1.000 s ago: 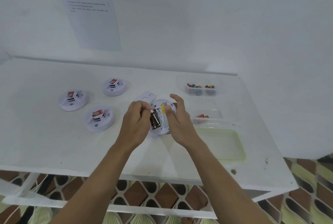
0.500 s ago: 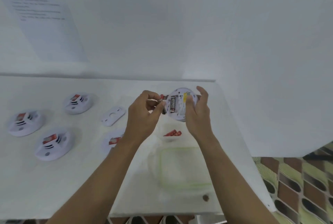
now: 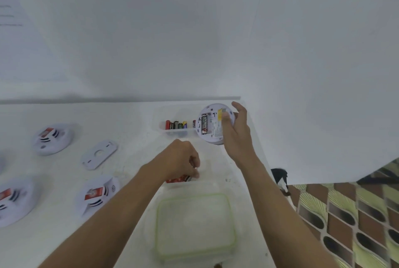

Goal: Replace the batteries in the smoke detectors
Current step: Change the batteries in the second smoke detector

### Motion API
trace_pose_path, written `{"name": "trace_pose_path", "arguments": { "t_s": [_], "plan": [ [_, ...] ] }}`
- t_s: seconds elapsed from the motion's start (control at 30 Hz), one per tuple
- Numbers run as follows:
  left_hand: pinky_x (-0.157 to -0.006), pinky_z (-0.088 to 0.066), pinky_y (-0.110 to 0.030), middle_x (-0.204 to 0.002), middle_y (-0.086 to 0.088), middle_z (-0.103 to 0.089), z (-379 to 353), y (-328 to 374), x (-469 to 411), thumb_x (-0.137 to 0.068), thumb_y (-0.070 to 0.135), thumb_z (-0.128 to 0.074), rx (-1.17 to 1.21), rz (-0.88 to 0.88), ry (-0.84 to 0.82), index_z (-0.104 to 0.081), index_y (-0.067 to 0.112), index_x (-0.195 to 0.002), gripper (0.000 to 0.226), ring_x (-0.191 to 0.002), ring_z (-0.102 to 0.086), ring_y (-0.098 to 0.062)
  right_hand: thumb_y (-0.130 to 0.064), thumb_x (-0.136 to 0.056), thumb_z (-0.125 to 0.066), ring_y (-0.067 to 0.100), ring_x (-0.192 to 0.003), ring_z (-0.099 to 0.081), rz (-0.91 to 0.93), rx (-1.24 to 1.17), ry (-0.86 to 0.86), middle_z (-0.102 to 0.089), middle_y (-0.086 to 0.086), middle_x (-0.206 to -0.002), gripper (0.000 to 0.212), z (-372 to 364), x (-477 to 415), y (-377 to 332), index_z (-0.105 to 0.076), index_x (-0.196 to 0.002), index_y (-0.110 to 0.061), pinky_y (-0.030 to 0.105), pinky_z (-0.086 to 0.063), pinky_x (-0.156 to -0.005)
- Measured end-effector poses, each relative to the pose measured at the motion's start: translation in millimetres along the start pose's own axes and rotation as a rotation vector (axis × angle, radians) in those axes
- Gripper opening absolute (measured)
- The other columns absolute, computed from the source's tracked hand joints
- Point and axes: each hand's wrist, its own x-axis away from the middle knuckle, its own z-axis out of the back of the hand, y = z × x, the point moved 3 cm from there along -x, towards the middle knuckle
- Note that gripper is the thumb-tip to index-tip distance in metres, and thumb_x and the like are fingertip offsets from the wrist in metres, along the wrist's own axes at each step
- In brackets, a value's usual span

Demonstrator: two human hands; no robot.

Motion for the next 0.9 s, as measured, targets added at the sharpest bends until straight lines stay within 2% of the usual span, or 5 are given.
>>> {"name": "trace_pose_path", "arguments": {
  "t_s": [0.2,0.33,0.6,0.7,0.9],
  "plan": [
    [-0.058,-0.04,-0.006,-0.077,0.017,-0.064,14.8,-1.4,5.4,-0.079,0.033,-0.08,0.028,0.041,0.083,-0.074,0.024,-0.084,0.012,-0.068,-0.058,0.004,-0.035,-0.107,-0.041,-0.001,-0.093,-0.061,-0.024,-0.044,-0.059,-0.059,-0.012,-0.102,0.035,2.2,-5.1,3.5,-0.036,-0.141,-0.028,0.01,-0.049,-0.063],
    [-0.061,-0.042,-0.007,-0.079,0.012,-0.065,42.5,5.8,16.4,-0.086,0.031,-0.072,0.165,0.02,0.372,-0.066,0.025,-0.079,0.01,-0.072,-0.062,0.001,-0.035,-0.107,-0.041,-0.014,-0.085,-0.061,-0.018,-0.025,-0.077,-0.06,-0.016,-0.101,0.033,1.7,-4.7,4.6,-0.039,-0.14,-0.031,0.007,-0.048,-0.063],
    [-0.087,-0.047,-0.017,-0.111,0.002,-0.072,35.0,25.4,9.4,-0.078,0.007,-0.072,0.03,-0.243,0.651,-0.077,0.016,-0.104,0.028,-0.096,-0.064,-0.007,-0.039,-0.107,-0.04,-0.003,-0.098,-0.064,0.048,0.046,-0.13,-0.065,-0.012,-0.112,0.032,3.1,-4.4,0.8,-0.047,-0.137,-0.03,0.022,-0.056,-0.076],
    [-0.075,-0.056,-0.033,-0.095,0.0,-0.077,32.6,29.9,10.0,-0.073,0.011,-0.067,0.003,-0.292,0.695,-0.079,0.014,-0.095,0.025,-0.078,-0.066,-0.012,-0.041,-0.107,-0.038,0.006,-0.108,-0.062,0.077,0.094,-0.172,-0.063,-0.007,-0.12,0.036,2.8,-6.2,-0.5,-0.047,-0.139,-0.027,0.028,-0.056,-0.085],
    [-0.053,-0.054,-0.035,-0.072,-0.002,-0.073,28.7,29.3,3.7,-0.078,0.02,-0.055,-0.072,-0.331,0.679,-0.076,0.008,-0.085,0.025,-0.057,-0.063,-0.02,-0.037,-0.107,-0.039,0.008,-0.111,-0.061,0.115,0.135,-0.173,-0.063,-0.007,-0.122,0.034,4.5,-7.8,0.2,-0.051,-0.136,-0.023,0.037,-0.057,-0.092]
  ]
}}
